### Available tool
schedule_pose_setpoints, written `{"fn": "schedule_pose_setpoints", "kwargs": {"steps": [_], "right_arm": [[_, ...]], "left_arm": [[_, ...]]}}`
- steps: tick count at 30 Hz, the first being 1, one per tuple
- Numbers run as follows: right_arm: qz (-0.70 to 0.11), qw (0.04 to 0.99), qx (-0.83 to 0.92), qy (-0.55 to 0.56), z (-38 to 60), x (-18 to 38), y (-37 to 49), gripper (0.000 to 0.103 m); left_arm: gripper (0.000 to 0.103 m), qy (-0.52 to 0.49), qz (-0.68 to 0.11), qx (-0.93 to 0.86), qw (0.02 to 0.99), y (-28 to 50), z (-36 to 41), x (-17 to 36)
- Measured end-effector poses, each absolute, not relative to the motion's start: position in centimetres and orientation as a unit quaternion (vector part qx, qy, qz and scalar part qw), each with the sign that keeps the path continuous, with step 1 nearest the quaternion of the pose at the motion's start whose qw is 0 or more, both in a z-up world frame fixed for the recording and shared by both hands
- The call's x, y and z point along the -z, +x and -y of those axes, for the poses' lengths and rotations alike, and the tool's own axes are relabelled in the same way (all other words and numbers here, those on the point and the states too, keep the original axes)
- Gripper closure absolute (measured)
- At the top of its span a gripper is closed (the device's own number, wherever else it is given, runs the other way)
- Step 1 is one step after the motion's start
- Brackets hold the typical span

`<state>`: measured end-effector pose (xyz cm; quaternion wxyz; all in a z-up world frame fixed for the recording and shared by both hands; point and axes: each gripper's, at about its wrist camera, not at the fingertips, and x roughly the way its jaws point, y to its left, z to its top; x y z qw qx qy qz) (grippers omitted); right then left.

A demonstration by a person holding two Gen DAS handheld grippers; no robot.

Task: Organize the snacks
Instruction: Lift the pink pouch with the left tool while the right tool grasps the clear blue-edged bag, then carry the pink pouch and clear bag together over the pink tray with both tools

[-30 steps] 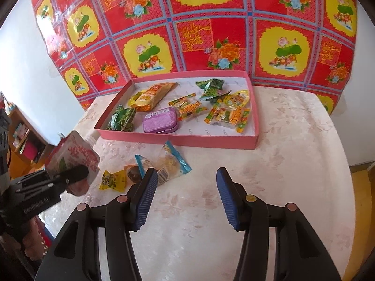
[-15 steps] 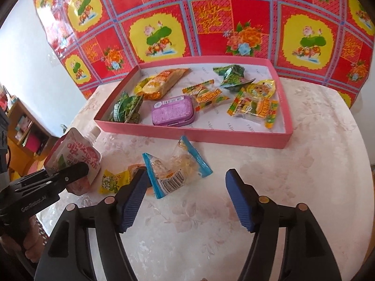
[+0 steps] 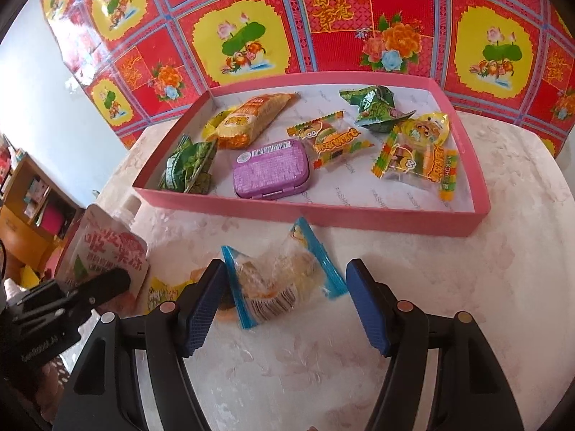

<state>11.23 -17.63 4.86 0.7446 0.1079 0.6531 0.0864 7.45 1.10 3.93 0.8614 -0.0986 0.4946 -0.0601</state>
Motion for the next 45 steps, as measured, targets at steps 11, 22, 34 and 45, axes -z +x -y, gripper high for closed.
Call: {"fn": "schedule_pose_setpoints", "kwargs": {"steps": [11, 22, 34, 45], "right_arm": [[-0.643, 0.755, -0.085, 0.096, 18.0, -5.2, 10.6, 0.046], [-0.637, 0.761, -0.074, 0.096, 18.9, -5.4, 10.0, 0.066], [-0.645, 0.750, -0.069, 0.128, 20.9, -6.5, 8.2, 0.067], [-0.637, 0.753, -0.078, 0.147, 22.2, -8.2, 8.7, 0.067]], "left_arm": [[0.073, -0.100, -0.498, 0.059, 0.859, 7.6, -1.0, -3.6], [0.072, -0.090, -0.503, 0.051, 0.858, 7.5, -0.4, -2.9], [0.072, -0.090, -0.482, 0.054, 0.870, 6.9, -0.4, -4.6], [0.072, -0.076, -0.467, 0.065, 0.879, 7.3, 0.7, -6.6]]}}
